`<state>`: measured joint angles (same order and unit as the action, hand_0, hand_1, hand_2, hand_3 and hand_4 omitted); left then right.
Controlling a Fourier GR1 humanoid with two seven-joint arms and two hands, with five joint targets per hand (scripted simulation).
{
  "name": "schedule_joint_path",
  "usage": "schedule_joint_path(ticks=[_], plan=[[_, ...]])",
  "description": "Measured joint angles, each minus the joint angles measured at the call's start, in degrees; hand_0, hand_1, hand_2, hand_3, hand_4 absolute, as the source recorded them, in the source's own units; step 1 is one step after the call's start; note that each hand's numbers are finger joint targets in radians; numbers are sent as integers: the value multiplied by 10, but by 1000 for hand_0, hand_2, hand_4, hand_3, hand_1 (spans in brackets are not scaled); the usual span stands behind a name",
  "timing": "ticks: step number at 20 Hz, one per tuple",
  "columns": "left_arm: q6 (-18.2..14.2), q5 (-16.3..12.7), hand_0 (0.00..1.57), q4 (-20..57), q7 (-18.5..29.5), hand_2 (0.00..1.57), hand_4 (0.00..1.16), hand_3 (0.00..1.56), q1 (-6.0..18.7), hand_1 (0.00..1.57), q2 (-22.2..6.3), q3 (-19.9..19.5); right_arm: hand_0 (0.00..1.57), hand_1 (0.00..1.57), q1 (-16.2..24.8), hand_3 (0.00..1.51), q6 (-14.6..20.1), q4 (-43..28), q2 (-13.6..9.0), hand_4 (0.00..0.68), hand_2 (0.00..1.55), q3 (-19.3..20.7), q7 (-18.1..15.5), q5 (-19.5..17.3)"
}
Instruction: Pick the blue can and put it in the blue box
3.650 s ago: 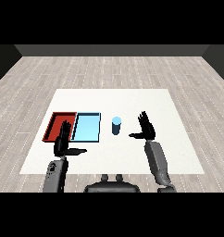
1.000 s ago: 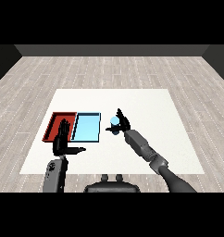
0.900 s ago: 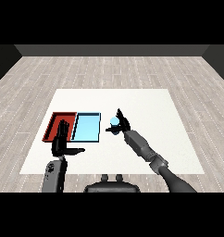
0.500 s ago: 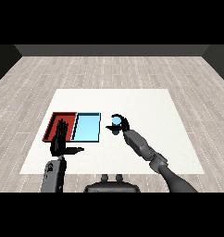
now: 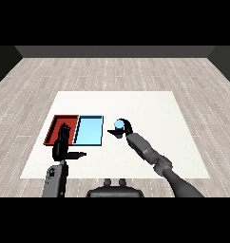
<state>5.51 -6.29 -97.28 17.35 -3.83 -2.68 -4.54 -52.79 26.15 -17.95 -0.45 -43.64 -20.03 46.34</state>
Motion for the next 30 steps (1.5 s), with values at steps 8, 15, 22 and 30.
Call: schedule_joint_path(ticks=[8,15,22,30], plan=[[-1,11,0,10,-26,0,0,0,29,0,-2,15,1531,1531,-20,1407,-7,-54,-14,571,1477,11,-11,-41],[-24,49,0,1,-58,0,0,0,50,0,17,77,1510,1510,27,1405,12,-182,-83,585,1473,21,-2,-85],[-77,59,0,24,-92,0,0,0,94,0,25,136,1512,1512,99,1395,56,-399,-176,606,1469,22,56,-126],[-123,51,0,61,-97,0,0,0,130,0,26,182,1513,1513,151,1396,86,-566,-212,611,1469,42,138,-203]])
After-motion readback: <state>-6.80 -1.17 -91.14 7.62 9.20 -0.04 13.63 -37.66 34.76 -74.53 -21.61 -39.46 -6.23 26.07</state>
